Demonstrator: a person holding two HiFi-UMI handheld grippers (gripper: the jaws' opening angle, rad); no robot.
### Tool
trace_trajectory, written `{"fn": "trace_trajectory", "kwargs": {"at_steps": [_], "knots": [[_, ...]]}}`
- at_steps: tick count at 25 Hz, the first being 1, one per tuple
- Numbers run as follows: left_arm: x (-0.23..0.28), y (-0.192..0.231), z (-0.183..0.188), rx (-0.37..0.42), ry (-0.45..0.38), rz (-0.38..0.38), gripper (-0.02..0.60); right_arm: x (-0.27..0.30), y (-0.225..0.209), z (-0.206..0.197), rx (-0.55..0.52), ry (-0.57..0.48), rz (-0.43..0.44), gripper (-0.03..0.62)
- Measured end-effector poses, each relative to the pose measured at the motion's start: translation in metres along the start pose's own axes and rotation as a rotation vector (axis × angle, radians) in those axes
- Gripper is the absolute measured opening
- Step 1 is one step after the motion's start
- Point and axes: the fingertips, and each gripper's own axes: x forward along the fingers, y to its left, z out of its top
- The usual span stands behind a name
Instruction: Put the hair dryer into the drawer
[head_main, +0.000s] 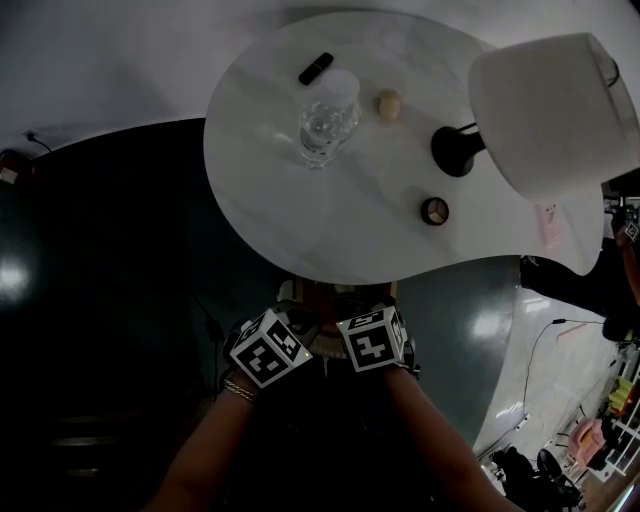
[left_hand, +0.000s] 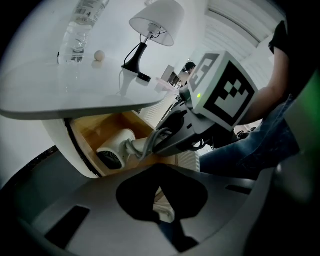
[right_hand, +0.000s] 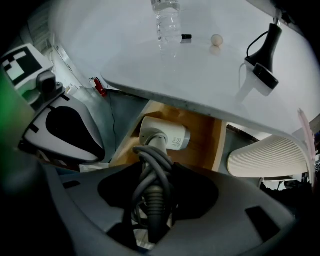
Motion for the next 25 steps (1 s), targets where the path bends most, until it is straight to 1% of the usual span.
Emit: {"fn": "trace_trajectory", "kwargs": {"at_steps": [5,15,17,20,25], "knots": [[0.006,0.006,-0.003,-0.004,0.011,0.002,0.008,0.007,0.0,0.002,0.006,0.005,-0.015,0.21],[0.017,0.014,-0.008,0.021,0.061,-0.004,0.008,0.018,0.001,0.004,0.015,0.039,-0.027,0.212],[0.02,0.014,-0.009,0.017,0.069,-0.008,0.008,0.02,0.001,0.005,0.019,0.043,-0.028,0.212],[0.023,0.017,-0.011,0.009,0.079,-0.009,0.008,0.025,-0.001,0.008,-0.004,0.04,-0.047,0.211],[0.022,0.02,-0.008,-0.027,0.068,-0.018,0.008,0.028,-0.004,0.011,-0.032,0.032,-0.072,0.21]]}}
